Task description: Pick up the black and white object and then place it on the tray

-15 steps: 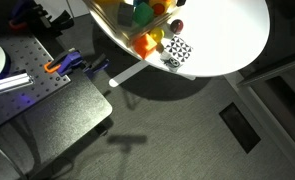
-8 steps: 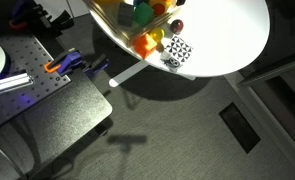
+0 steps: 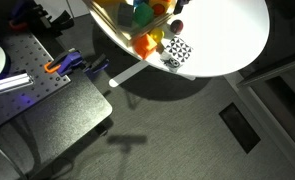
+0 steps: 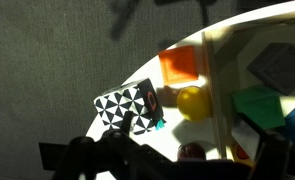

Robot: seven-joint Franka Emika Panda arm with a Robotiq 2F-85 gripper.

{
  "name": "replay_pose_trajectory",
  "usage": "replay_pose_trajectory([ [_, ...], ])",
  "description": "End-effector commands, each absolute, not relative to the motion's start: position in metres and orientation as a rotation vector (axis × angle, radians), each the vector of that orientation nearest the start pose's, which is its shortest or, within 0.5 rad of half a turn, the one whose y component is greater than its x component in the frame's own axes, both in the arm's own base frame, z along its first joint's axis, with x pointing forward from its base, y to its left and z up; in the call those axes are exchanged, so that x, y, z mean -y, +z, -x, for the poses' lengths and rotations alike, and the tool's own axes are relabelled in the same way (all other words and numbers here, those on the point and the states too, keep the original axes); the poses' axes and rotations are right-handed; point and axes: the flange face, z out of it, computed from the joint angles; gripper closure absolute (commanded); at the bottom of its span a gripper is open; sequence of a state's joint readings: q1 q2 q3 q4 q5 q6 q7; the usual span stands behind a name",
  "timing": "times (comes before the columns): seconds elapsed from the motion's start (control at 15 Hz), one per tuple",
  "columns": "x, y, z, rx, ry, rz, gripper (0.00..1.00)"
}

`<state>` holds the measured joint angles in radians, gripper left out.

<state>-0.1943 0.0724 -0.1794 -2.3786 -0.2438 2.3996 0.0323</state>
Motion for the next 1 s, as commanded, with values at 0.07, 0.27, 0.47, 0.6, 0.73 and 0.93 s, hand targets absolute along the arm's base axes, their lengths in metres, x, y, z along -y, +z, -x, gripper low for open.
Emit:
replay_pose_trajectory([
  [0.07,0.197,0.264,-0.48,-0.422,0.102,3.324,0.0],
  [0.27,0.208,0.247,-0.486,-0.451,0.1,3.34,0.0],
  [0.47,0.221,0.233,-0.486,-0.483,0.11,3.349,0.0],
  [0.6,0.23,0.223,-0.486,-0.492,0.12,3.35,0.0],
  [0.73,0.235,0.215,-0.486,-0.485,0.114,3.348,0.0],
  [0.93,0.237,0.204,-0.487,-0.466,0.093,3.35,0.0],
])
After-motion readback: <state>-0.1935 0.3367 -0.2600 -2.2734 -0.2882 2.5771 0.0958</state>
